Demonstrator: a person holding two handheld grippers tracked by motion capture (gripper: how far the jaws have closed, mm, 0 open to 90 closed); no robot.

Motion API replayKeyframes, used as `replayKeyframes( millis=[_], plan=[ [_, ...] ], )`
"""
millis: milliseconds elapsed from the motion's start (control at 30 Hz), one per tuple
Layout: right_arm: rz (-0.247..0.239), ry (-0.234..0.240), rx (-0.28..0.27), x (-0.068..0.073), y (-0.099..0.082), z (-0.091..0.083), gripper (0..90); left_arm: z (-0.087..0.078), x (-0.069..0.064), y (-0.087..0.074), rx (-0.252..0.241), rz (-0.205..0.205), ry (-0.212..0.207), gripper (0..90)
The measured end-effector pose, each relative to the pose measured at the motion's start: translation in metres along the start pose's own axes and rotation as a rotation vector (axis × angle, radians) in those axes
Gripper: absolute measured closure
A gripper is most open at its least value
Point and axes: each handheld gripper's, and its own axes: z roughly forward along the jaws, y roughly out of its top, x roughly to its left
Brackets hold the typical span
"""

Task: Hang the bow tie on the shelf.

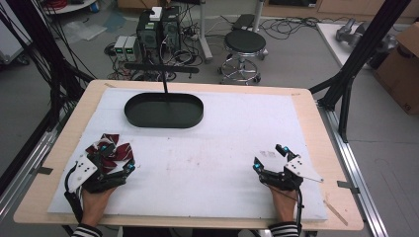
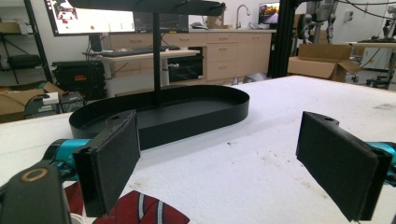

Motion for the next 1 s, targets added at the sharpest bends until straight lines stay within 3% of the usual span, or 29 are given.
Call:
replayKeyframes(
  millis=[333, 500, 867, 1000],
  plan=[
    [-0.026, -0.007, 0.008, 0.002, 0.0, 0.001, 7.9, 0.001, -0.001, 0.001, 0.01, 0.008, -0.009, 13.9],
    [-0.011, -0.006, 0.009, 0.002, 0.0, 0.001, 7.9, 0.002, 0.0, 0.001, 0.021, 0.013, -0.017, 13.9],
    [-0.014, -0.004, 0.006, 0.0, 0.0, 0.001, 8.0, -0.001, 0.0, 0.013, 0.065, 0.039, 0.009, 13.9],
    [-0.008, -0.003, 0.006, 0.0, 0.0, 0.001, 8.0, -0.002, 0.002, 0.019, 0.088, 0.028, 0.019, 13.9]
  ],
)
